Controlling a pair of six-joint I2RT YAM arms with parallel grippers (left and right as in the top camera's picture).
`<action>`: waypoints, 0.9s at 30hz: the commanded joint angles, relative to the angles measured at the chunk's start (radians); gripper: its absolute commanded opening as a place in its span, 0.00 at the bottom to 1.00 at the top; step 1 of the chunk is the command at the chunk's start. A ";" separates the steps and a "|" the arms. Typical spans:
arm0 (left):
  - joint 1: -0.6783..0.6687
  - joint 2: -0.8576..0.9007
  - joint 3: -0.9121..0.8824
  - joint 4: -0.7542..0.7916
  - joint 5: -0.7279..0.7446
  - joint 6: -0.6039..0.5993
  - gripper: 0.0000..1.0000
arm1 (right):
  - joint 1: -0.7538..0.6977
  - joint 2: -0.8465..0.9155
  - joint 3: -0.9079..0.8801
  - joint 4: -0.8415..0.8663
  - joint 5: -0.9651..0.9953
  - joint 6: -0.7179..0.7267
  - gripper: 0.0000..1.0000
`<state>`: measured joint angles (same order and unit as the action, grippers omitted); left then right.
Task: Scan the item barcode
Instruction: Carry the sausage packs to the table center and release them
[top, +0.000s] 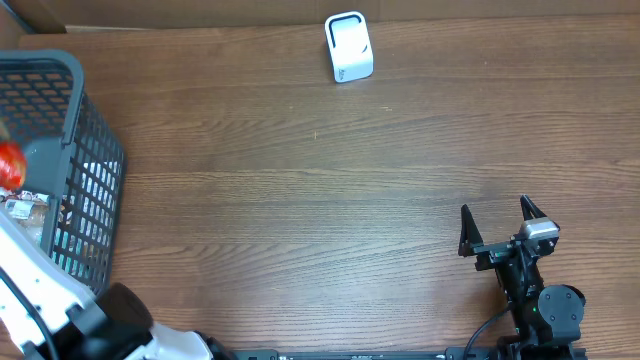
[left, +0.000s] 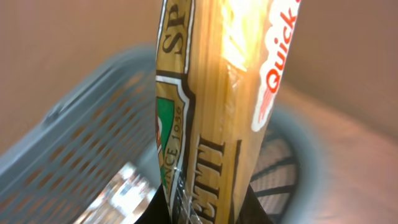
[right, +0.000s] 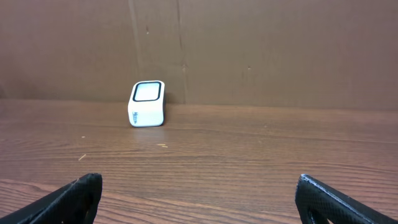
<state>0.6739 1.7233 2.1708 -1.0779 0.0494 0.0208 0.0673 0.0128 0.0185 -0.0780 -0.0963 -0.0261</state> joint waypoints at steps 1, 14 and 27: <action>-0.183 -0.157 0.086 0.037 0.090 -0.038 0.04 | 0.006 -0.010 -0.011 0.005 0.009 -0.005 1.00; -0.880 -0.032 -0.031 -0.169 -0.185 -0.292 0.04 | 0.006 -0.010 -0.011 0.005 0.009 -0.005 1.00; -1.074 0.360 -0.212 -0.197 -0.199 -0.432 0.04 | 0.006 -0.010 -0.011 0.005 0.009 -0.005 1.00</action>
<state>-0.3607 2.0815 1.9301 -1.2762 -0.1089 -0.3653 0.0673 0.0128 0.0185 -0.0780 -0.0963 -0.0265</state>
